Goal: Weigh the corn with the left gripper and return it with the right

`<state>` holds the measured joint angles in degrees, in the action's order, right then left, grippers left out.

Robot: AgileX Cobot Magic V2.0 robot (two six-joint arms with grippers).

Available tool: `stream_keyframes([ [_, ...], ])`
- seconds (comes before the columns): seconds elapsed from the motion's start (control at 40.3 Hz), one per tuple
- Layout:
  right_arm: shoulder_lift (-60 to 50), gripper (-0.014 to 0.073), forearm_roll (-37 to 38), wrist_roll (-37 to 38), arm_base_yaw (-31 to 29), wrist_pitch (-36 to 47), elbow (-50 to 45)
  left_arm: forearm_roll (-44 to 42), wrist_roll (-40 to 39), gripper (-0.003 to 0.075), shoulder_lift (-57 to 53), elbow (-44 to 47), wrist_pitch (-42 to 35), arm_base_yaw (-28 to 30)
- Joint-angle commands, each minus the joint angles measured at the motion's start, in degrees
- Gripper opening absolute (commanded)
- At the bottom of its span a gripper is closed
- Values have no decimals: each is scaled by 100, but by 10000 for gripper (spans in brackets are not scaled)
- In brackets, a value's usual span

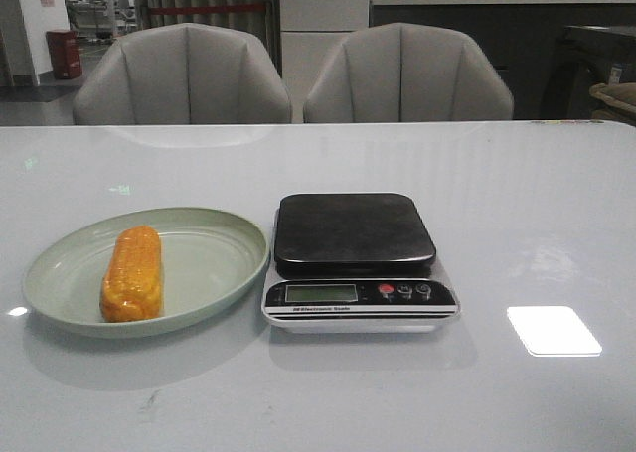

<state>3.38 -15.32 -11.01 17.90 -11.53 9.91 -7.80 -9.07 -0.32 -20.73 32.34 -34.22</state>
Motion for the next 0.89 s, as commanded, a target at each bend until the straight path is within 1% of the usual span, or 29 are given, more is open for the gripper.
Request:
stream_keyframes([
  [0.0,65,165,39,-63,-23,424,136,25,-25,132,86,26,-748,467],
  [0.223,65,165,39,-63,-23,424,136,166,-25,132,86,747,-2160,1922],
  [0.322,65,165,39,-63,-23,424,136,166,-25,132,86,1108,-2618,2514],
  [0.471,65,165,39,-63,-23,424,136,166,-25,132,86,1655,-3075,3153],
  [0.62,65,165,39,-63,-23,424,136,166,-25,132,-76,2130,-3645,3482],
  [0.645,65,165,39,-63,-23,424,136,166,-25,132,-128,2117,-3507,3508],
  [0.868,65,165,39,-63,-23,430,136,166,-25,132,-118,2106,-3578,3507],
])
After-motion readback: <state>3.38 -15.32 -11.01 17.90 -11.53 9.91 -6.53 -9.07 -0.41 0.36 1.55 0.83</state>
